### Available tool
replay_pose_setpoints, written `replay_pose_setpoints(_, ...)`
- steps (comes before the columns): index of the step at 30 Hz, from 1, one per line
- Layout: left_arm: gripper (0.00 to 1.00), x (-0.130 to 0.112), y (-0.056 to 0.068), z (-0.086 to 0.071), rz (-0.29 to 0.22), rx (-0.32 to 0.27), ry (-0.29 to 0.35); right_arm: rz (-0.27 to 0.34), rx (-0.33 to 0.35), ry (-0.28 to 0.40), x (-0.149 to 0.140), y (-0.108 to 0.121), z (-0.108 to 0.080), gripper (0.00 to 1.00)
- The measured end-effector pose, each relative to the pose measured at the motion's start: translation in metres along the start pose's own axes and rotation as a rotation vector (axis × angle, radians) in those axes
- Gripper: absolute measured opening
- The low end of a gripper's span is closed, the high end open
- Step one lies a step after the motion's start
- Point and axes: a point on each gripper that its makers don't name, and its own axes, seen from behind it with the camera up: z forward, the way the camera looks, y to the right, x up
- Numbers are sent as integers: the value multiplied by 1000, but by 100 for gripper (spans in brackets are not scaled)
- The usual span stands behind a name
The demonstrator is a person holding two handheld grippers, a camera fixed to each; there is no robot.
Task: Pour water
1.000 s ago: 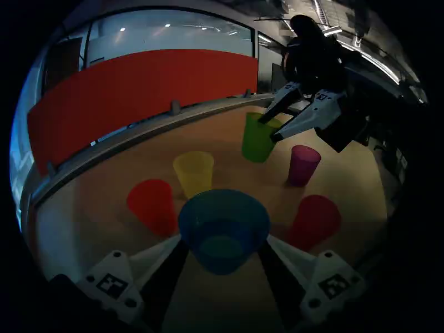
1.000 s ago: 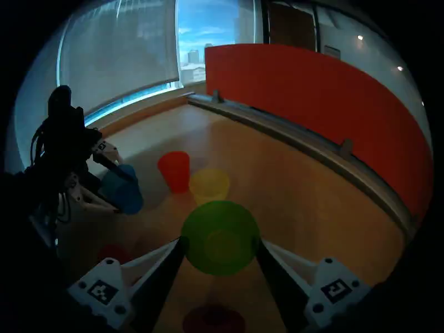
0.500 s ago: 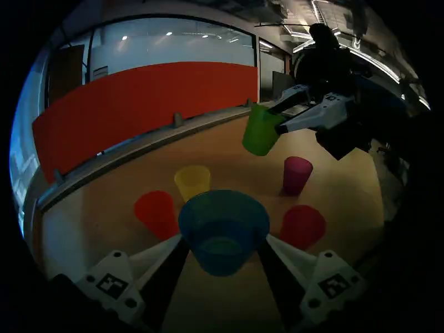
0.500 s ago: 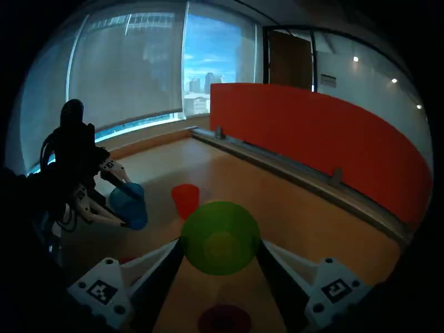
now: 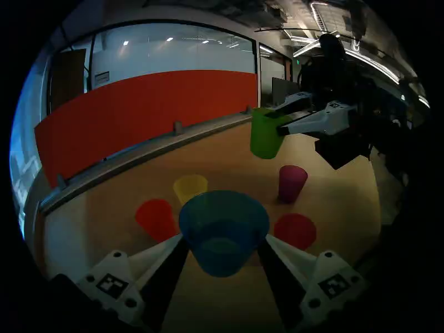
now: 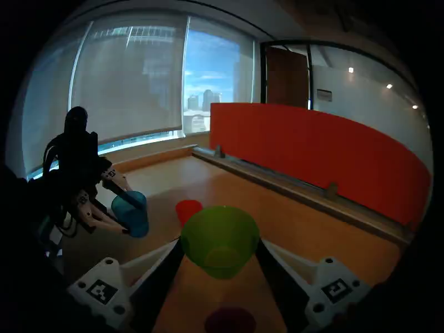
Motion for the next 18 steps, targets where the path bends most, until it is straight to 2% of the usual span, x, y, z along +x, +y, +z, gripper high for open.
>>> replay_pose_setpoints(18, 81, 24, 6, -13, 0, 9, 80, -34, -60, 172, 31, -2, -18, 93)
